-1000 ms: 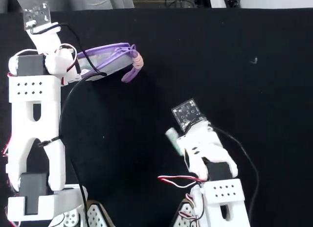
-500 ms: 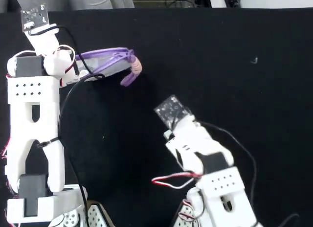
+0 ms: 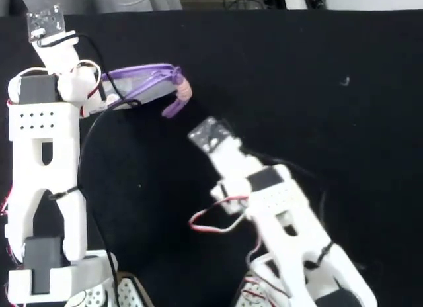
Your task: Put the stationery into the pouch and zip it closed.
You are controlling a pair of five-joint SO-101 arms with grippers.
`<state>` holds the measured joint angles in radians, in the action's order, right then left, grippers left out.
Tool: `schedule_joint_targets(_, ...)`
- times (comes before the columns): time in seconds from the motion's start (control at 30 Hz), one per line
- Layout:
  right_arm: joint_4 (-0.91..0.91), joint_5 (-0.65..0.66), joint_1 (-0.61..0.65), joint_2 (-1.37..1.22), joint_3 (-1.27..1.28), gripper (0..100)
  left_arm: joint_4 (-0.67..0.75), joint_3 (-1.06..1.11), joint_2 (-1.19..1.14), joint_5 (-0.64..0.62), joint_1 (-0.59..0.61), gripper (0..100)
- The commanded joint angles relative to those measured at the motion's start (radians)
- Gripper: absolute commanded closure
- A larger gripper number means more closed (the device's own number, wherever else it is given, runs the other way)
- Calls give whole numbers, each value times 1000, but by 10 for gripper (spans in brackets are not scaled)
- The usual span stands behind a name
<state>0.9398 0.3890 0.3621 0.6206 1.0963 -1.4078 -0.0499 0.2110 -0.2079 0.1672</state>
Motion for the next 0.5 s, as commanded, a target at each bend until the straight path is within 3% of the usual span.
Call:
schedule_joint_targets(0.0,-34,-11,51,-58,-58,804,5,2,2,11,16,967)
schedule_joint_targets(0.4,-163,-11,-5,-303,-102,808,23,28,2,11,15,967)
schedule_joint_targets(0.47,-149,-5,-5,-326,-128,859,41,45,2,11,15,967)
